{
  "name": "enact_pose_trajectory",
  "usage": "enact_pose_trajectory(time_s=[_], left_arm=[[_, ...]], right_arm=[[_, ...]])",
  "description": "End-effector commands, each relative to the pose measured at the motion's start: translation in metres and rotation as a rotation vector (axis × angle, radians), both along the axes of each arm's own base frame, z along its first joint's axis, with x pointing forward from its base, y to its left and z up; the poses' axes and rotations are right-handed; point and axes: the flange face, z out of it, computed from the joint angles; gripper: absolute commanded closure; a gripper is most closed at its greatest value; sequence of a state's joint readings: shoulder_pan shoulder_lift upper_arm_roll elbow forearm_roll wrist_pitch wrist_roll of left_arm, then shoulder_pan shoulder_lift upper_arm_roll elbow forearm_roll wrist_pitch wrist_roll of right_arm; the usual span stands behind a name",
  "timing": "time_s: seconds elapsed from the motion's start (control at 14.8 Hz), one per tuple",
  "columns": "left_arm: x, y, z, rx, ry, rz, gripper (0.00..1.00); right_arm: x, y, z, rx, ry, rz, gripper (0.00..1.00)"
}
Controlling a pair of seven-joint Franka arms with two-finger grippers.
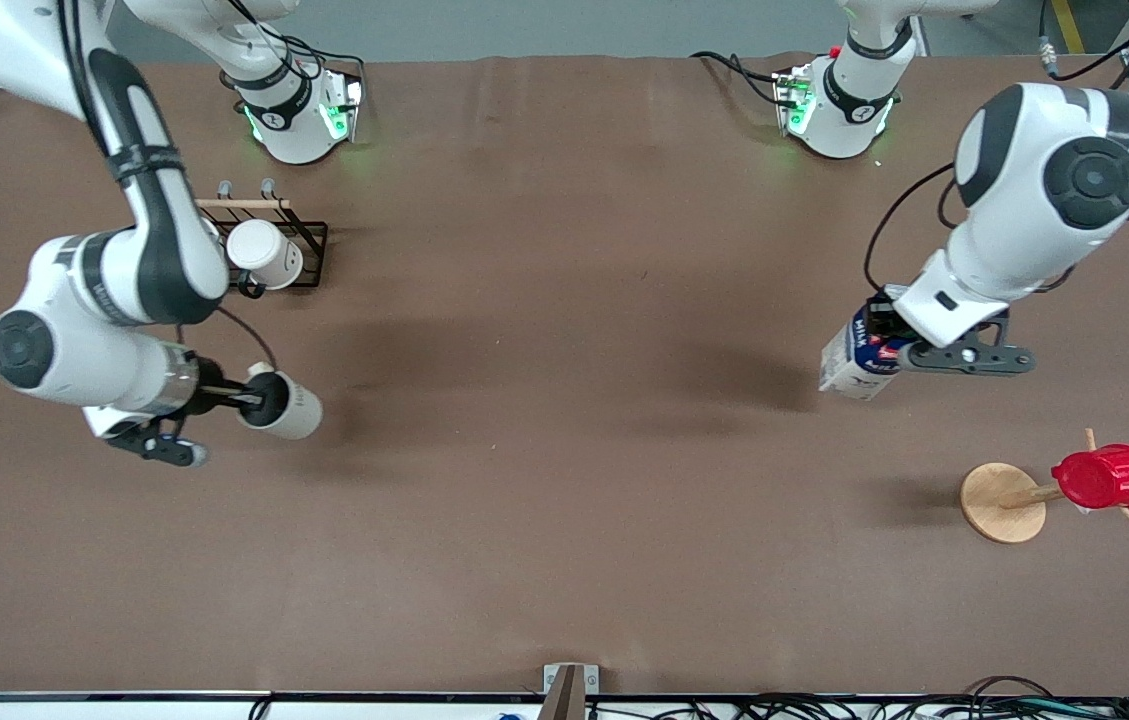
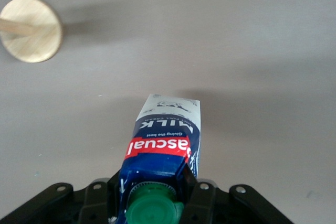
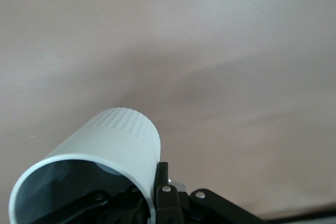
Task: Place cup and milk on table
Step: 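Carry the mug and carton toward each other at the table middle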
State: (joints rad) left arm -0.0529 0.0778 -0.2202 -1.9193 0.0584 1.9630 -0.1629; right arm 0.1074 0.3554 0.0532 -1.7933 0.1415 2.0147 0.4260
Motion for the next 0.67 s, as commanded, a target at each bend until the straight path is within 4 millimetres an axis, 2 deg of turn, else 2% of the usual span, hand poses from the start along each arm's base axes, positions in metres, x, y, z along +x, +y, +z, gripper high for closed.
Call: enact_pose_trajectory(time_s=[0.0, 0.27, 0.34, 0.4, 0.61], left_arm=[[0.008, -0.051, -0.005, -0.024, 0.008, -0.013, 0.83], [0.011, -0.146, -0.027, -0.057, 0.019, -0.008, 0.90], [0.009, -0.166, -0.034, -0.043, 0.015, -0.019, 0.88], [0.008, -0.183, -0.042, -0.035, 0.014, -0.022, 0.88], [0.000, -0.237, -0.067, -0.029, 0.024, 0.002, 0.88]], right_arm=[[-0.027, 0.080, 0.009, -0.005, 0.024, -0.122, 1.00], [-0.064, 0.201, 0.011, -0.045, -0.058, -0.252, 1.00], [-0.074, 0.228, -0.005, -0.041, -0.054, -0.283, 1.00], [-0.083, 0.249, -0.012, -0.028, -0.061, -0.308, 1.00], [-0.101, 0.289, -0.040, -0.006, -0.065, -0.346, 0.99]])
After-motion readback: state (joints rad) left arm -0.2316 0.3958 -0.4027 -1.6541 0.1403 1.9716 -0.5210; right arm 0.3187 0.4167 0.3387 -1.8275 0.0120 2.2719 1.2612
